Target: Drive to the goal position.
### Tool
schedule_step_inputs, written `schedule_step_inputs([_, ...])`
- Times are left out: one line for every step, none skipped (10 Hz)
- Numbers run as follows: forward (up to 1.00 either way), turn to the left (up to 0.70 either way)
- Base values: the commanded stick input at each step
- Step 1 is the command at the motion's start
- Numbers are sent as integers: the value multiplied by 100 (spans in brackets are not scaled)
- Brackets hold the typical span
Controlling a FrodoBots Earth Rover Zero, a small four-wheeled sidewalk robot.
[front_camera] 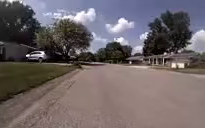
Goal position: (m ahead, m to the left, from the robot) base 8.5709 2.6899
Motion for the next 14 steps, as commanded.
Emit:
schedule_step_inputs([100,0])
schedule_step_inputs([100,0])
schedule_step_inputs([100,0])
schedule_step_inputs([100,24])
schedule_step_inputs([100,40])
schedule_step_inputs([100,39])
schedule_step_inputs([100,16])
schedule_step_inputs([100,4])
schedule_step_inputs([100,3])
schedule_step_inputs([100,2])
schedule_step_inputs([100,3])
schedule_step_inputs([100,2])
schedule_step_inputs([100,2])
schedule_step_inputs([100,2])
